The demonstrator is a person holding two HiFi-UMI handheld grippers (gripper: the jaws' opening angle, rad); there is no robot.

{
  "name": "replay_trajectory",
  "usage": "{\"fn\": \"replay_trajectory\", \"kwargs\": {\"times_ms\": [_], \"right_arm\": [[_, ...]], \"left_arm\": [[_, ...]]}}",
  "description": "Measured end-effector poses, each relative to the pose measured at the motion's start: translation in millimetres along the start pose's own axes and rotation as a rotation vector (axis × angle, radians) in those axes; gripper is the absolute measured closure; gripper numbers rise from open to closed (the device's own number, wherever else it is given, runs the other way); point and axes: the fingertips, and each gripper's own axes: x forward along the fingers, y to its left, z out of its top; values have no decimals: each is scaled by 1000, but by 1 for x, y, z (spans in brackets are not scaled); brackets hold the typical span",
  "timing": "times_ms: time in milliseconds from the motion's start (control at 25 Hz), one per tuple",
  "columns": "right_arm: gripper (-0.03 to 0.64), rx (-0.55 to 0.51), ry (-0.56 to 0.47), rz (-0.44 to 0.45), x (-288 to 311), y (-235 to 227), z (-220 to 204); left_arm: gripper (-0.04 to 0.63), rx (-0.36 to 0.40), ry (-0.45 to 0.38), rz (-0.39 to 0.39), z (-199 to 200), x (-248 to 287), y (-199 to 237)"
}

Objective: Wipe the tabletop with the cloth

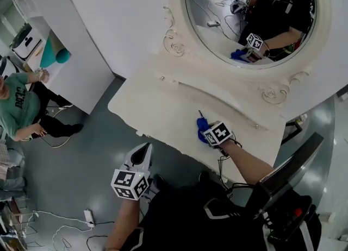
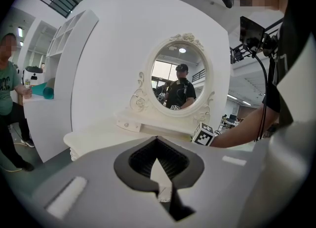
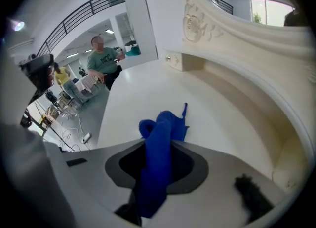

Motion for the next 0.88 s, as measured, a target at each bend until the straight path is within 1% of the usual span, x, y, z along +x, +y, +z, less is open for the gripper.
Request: {"fn": "replay_trajectory", "kwargs": {"times_ms": [120, 320, 400, 440, 520, 600, 720, 800, 880], "right_arm": [[512, -35, 18, 54, -1, 36, -11], [512, -55, 36, 150, -5, 90, -34], [512, -53, 33, 181, -8, 102, -40], [512, -41, 24, 181, -10, 100, -40], [512, 21, -25, 130, -15, 74, -35], [512, 90, -79, 33, -24, 28, -26], [512, 120, -121, -107, -37, -42, -10], [512, 128, -138, -163, -43, -75, -4], [511, 157, -127, -184, -42, -96, -8]], "left_arm": [[588, 8, 0, -21, 2, 4, -2], [588, 13, 5, -57, 3, 12, -11], [588, 19, 8, -69, 4, 16, -15], [588, 21, 10, -74, 4, 18, -18], [588, 27, 12, -83, 5, 20, -22], [588, 31, 13, -87, 6, 21, -26], [588, 29, 18, -82, 6, 23, -29], [588, 26, 30, -78, 2, 22, -31], [588, 25, 45, -77, -2, 21, -35]]}}
